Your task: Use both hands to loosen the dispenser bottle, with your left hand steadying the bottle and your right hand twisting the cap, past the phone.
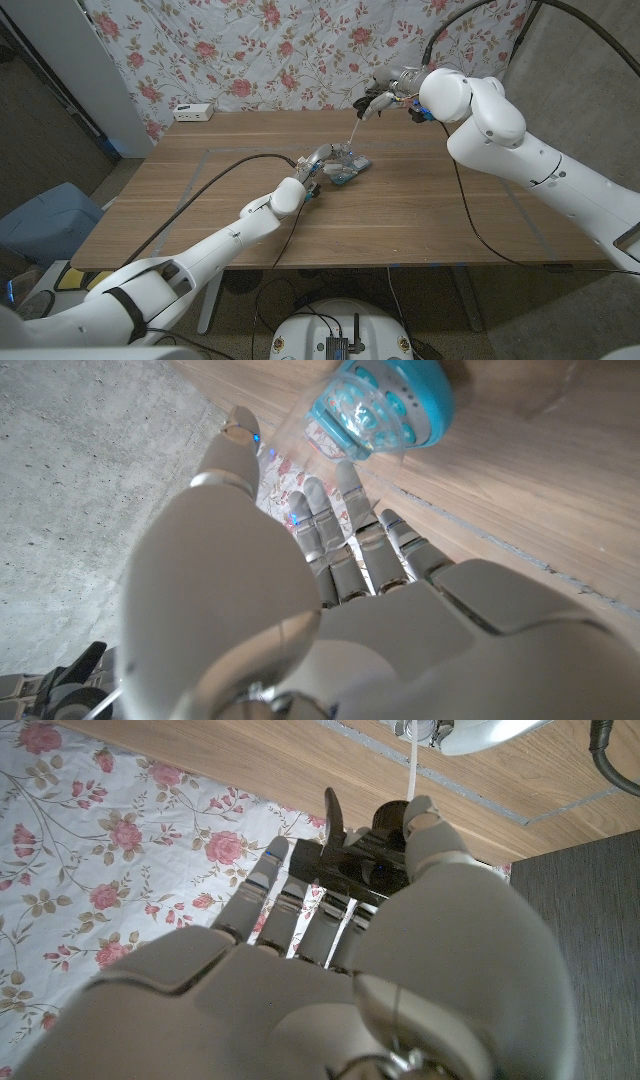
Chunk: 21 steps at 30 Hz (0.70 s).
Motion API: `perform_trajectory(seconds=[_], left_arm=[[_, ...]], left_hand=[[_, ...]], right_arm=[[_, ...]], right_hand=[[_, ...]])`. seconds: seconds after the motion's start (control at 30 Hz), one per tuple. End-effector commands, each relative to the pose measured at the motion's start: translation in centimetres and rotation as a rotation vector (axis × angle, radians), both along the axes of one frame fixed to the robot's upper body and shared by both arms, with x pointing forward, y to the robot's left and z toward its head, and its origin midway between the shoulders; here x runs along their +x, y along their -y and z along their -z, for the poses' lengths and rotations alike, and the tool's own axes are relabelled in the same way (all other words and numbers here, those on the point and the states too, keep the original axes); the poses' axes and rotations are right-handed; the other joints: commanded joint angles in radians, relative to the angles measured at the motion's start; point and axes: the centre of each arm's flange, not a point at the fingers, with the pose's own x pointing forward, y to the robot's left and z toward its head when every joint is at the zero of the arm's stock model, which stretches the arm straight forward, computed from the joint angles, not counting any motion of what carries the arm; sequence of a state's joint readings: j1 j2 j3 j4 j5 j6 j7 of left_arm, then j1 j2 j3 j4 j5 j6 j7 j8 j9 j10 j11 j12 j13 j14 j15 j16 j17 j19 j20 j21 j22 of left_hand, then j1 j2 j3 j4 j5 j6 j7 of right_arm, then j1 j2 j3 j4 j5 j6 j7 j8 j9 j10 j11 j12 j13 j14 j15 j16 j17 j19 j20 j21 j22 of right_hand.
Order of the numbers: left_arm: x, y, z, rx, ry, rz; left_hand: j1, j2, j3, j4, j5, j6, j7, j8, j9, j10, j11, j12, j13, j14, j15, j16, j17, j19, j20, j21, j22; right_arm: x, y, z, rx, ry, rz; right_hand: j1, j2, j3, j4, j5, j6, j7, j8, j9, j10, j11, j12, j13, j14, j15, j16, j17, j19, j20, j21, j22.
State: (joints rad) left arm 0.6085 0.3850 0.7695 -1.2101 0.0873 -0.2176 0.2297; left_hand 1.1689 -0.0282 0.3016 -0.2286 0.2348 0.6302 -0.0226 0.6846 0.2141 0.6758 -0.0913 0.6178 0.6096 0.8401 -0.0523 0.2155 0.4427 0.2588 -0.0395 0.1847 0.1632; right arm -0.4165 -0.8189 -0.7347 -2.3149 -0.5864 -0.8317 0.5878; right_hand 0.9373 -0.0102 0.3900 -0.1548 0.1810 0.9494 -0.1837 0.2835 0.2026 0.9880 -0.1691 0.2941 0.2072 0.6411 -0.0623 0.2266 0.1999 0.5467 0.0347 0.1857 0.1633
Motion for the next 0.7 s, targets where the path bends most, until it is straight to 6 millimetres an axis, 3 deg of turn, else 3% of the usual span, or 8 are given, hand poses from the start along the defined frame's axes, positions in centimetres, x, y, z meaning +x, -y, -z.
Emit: perform_trajectory(seconds=[0.03, 0.7], left_arm=[[-0.3, -0.2, -0.1, 0.002, 0.008, -0.005], [-1.0, -0.8, -0.2, -0.022, 0.026, -0.019]], left_hand=[[-0.014, 0.139, 0.074, 0.069, -0.001, 0.074, -0.019, 0.003, 0.002, 0.057, -0.050, 0.007, 0.003, 0.058, -0.120, 0.004, 0.000, 0.010, -0.045, -0.001, 0.002], [-0.015, 0.141, 0.074, 0.070, -0.002, 0.074, -0.017, 0.004, 0.002, 0.054, -0.049, 0.006, 0.004, 0.058, -0.121, 0.006, 0.002, 0.010, -0.044, -0.001, 0.002]], right_arm=[[-1.5, 0.4, -0.4, 0.023, 0.019, -0.018], [-2.4, 1.9, -0.7, 0.069, 0.067, 0.056]], right_hand=[[0.005, 0.006, -0.003, 0.000, 0.002, 0.014, 0.005, 0.005, 0.001, 0.010, 0.004, -0.002, 0.004, 0.011, -0.153, 0.006, 0.003, 0.009, -0.001, -0.002, 0.001], [0.007, 0.008, -0.011, 0.000, 0.000, 0.017, 0.006, 0.001, 0.002, 0.012, 0.005, -0.006, 0.005, 0.012, -0.153, 0.005, 0.002, 0.009, 0.001, -0.002, 0.001]])
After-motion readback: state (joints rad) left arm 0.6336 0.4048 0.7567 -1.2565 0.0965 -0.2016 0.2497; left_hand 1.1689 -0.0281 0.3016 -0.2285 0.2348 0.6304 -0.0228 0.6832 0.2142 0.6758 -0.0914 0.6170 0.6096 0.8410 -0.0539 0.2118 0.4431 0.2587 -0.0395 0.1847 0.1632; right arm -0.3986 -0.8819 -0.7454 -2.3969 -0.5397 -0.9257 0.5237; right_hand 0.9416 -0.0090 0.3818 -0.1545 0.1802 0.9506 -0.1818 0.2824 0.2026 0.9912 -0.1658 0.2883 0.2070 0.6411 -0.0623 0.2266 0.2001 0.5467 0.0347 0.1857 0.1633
